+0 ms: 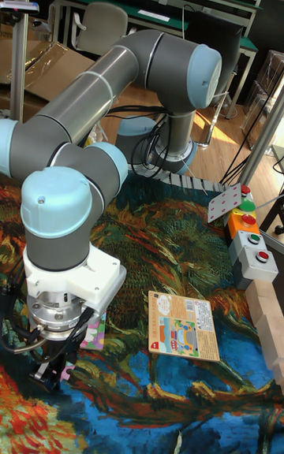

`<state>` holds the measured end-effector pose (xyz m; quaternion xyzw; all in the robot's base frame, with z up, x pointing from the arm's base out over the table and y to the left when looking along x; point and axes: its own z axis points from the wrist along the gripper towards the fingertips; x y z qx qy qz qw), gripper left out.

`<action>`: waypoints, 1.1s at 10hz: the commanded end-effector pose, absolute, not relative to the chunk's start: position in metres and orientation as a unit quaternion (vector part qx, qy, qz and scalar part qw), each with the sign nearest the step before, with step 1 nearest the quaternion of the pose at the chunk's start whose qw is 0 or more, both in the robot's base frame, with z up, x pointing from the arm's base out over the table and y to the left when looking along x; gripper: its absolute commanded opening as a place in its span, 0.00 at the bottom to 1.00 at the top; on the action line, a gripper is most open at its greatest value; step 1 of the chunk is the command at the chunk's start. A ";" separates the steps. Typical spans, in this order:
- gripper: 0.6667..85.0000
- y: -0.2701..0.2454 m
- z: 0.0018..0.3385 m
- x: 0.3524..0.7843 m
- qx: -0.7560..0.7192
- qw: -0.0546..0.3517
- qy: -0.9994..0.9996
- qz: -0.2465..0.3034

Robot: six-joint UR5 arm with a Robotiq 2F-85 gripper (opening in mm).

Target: Assemble one piece of a puzzle

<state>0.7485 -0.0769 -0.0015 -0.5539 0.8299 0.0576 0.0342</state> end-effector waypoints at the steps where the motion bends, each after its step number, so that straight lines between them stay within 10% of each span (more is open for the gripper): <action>1: 0.58 -0.075 0.000 0.750 -0.552 0.040 0.831 0.062; 11: 0.57 -0.076 0.000 0.746 -0.554 0.039 0.829 0.065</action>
